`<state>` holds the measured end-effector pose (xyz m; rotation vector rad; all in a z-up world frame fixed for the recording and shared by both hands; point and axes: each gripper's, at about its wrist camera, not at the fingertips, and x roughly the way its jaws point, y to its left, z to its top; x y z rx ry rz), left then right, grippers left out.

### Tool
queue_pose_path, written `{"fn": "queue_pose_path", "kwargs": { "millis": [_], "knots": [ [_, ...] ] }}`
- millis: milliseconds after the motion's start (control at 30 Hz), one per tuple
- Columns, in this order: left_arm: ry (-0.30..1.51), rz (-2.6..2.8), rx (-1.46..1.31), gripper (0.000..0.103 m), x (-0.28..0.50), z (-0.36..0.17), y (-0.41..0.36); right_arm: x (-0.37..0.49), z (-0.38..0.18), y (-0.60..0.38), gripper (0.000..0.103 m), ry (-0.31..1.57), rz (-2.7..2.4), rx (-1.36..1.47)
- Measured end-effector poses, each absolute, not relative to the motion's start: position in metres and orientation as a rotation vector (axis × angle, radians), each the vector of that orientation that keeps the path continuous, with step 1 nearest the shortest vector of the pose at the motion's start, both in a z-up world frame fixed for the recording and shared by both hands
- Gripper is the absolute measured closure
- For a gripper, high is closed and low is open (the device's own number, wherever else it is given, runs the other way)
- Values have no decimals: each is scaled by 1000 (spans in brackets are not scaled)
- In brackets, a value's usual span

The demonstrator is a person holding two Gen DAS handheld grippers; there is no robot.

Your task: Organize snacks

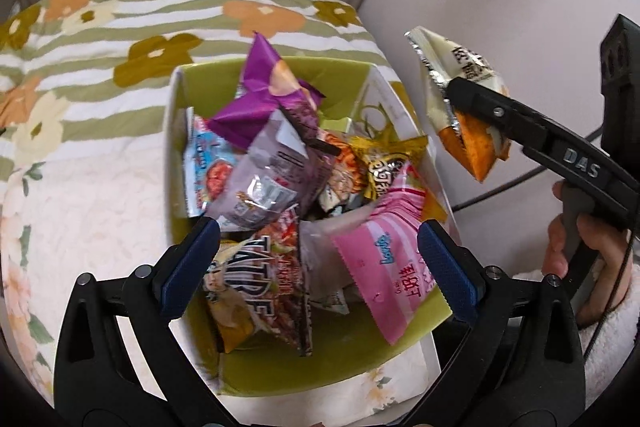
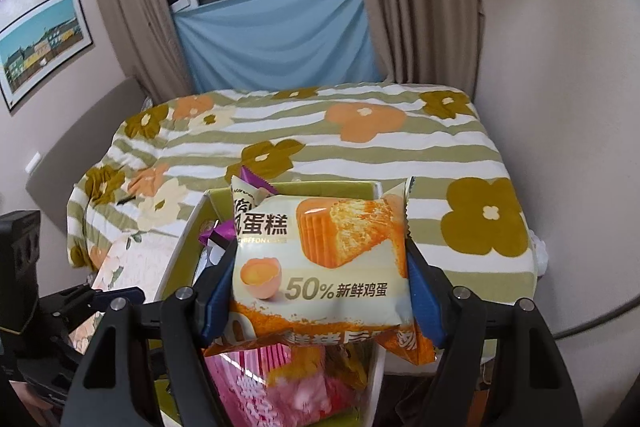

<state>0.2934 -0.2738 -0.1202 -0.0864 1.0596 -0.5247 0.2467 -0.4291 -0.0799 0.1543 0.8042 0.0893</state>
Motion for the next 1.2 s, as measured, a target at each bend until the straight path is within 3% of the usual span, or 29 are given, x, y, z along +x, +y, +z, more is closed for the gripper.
{"fn": "queue_pose_path", "kwargs": {
  "millis": [200, 333, 667, 1200],
  "knots": [
    [1057, -457, -94, 5, 297, -121, -258, 273, -95, -416, 25, 846, 133, 148],
    [1051, -425, -88, 5, 295, -123, -250, 274, -98, -408, 10, 823, 161, 140],
    [1011, -424, -101, 5, 281, -112, -224, 241, -90, -398, 9, 806, 111, 114],
    [709, -387, -54, 3, 198, -17, -119, 141, -11, -319, 9, 624, 1, 96]
  ]
}}
